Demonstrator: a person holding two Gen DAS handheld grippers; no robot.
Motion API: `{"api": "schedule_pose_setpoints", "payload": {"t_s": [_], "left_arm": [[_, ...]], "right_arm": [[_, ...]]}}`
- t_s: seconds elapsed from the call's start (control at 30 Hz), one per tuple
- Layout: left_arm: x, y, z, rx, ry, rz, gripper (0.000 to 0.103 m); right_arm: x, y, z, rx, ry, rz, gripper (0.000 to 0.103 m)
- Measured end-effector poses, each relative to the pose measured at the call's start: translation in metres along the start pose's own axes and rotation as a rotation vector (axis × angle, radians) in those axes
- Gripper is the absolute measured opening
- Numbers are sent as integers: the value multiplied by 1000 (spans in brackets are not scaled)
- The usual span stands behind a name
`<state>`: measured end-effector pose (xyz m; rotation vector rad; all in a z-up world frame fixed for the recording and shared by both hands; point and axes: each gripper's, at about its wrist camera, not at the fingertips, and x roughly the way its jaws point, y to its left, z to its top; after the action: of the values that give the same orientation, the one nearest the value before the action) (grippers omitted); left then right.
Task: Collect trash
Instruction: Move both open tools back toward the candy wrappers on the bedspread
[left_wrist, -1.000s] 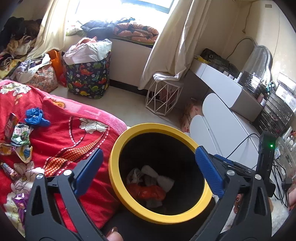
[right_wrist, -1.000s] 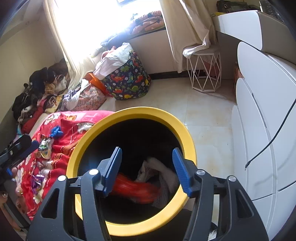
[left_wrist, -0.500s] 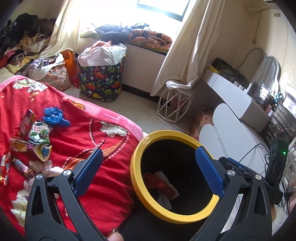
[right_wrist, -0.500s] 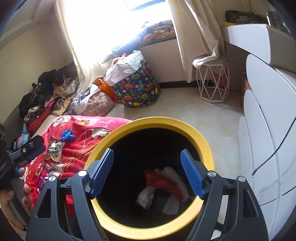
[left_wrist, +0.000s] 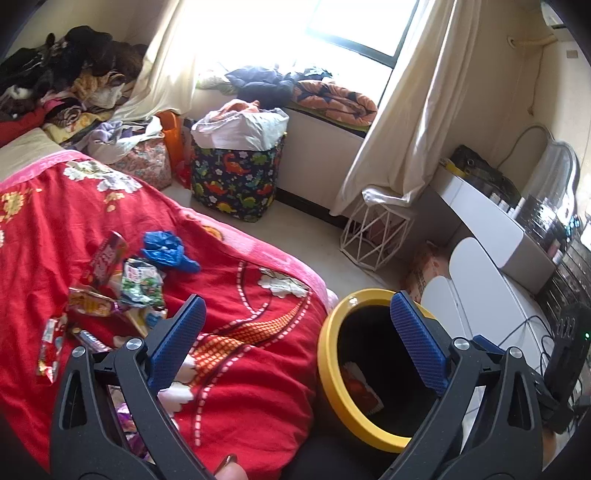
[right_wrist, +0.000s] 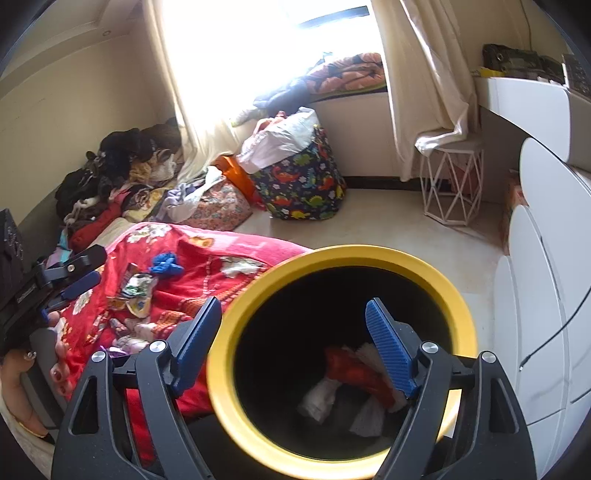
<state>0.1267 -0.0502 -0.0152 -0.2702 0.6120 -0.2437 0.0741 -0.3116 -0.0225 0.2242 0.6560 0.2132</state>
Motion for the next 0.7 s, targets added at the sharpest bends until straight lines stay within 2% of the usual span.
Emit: {"api": "schedule_pose_setpoints", "payload": {"t_s": [0.33,0.7], "left_arm": [[-15,35,9,-45,-45,61,92],[-32,80,17,-103,-89,131,92]], "right_arm": [[9,56,2,-81,-6,76,81],[27,115,-9,-137,55,162,84]]}}
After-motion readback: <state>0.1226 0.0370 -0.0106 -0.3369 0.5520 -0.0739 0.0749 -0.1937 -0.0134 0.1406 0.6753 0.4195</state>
